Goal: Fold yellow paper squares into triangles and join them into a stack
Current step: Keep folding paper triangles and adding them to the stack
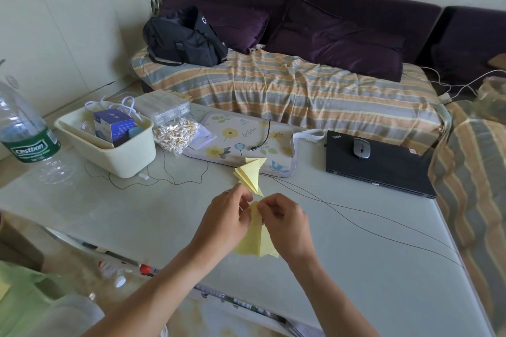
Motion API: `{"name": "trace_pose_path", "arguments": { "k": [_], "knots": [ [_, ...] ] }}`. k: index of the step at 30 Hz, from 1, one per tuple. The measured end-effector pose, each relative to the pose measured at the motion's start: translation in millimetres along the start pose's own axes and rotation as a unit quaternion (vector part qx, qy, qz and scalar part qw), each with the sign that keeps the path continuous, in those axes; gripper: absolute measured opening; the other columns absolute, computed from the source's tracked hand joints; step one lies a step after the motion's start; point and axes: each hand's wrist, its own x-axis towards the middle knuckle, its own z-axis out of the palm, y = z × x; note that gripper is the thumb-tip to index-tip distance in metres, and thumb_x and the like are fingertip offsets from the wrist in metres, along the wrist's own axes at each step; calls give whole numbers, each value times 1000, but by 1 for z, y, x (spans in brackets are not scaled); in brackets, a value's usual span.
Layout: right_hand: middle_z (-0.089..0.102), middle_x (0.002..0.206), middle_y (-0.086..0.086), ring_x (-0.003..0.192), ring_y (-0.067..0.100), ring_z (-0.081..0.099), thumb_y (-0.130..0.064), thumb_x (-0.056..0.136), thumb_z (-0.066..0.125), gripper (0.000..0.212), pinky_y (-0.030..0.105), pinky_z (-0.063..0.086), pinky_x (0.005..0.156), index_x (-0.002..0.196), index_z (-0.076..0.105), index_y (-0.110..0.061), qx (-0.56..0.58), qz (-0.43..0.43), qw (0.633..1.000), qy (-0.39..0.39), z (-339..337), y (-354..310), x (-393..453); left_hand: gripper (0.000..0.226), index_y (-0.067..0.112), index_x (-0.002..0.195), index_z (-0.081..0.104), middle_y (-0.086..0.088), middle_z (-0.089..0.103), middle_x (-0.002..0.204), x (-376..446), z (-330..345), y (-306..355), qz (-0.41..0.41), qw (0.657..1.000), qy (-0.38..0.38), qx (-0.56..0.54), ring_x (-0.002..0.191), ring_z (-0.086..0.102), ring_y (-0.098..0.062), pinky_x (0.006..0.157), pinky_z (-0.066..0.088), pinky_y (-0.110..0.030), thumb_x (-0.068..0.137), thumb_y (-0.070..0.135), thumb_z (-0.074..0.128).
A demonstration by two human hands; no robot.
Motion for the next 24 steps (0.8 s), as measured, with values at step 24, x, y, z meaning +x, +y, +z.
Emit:
{"name": "trace_pose_path", "arguments": {
  "k": [24],
  "knots": [
    [66, 84, -14, 76, 5, 61, -11, 87, 64, 14, 25, 52, 68, 86, 69, -25, -133, -207, 968, 39, 11, 13, -3, 17, 9, 86, 72, -10, 75, 85, -2, -7, 12, -248, 931, -34, -264, 72, 76, -22, 61, 64, -35, 90, 10, 56]
  ]
}}
